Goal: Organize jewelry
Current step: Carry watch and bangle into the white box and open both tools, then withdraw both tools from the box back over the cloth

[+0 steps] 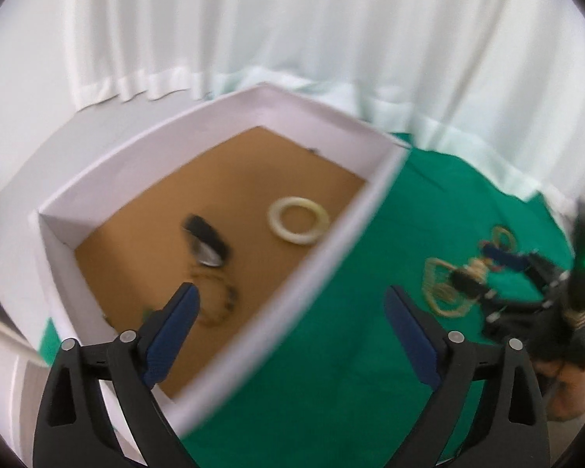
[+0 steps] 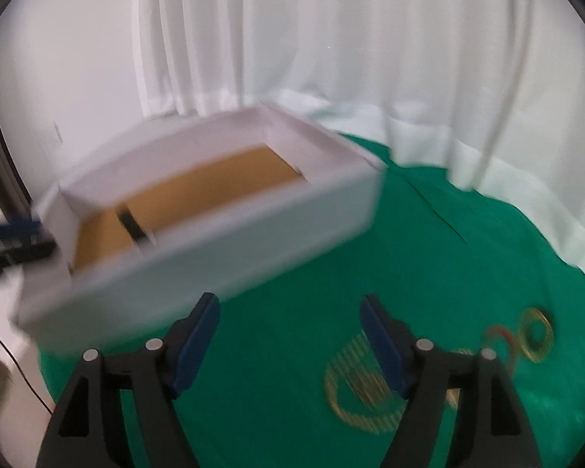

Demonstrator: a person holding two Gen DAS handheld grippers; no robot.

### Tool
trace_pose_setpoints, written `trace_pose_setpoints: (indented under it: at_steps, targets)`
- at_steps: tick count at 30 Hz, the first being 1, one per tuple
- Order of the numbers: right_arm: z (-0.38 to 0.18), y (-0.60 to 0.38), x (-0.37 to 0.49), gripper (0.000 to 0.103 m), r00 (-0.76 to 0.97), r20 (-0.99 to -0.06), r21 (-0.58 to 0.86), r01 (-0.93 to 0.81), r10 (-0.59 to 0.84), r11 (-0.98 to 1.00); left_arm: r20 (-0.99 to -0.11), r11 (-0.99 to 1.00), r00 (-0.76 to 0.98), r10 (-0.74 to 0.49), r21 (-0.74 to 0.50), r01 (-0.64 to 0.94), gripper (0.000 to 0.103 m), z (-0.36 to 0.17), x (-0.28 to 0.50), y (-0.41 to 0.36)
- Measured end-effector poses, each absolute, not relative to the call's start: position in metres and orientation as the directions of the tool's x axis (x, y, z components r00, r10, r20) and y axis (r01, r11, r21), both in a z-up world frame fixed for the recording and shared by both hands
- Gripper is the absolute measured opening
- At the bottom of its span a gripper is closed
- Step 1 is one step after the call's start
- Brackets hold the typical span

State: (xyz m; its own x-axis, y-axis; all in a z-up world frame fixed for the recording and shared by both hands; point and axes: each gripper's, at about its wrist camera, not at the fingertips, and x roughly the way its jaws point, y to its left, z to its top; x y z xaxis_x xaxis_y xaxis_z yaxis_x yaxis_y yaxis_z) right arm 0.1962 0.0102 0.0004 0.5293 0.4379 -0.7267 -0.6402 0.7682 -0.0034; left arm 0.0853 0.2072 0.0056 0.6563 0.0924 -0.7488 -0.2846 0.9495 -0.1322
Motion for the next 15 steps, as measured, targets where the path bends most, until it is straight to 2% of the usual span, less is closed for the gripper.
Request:
trace_pose_setpoints:
  at_steps: [6, 15]
  targets:
    - [-0.039, -0.085, 0.155, 0.076, 0.554, -0.779, -0.049, -0.522, 0.294, 0.852, -0.732, 0.976, 0.68, -0.038, -0.173, -0.133, 0.097, -0.008, 0.071, 0.135]
    - [-0.064, -0.198, 0.107, 0.076, 0.632, -0.758, -0.044, -0.297, 0.161, 0.954, -0.784, 0.979, 0.609, -0.117, -0.196, -0.064, 0.098, -0.067, 0.075, 0.069]
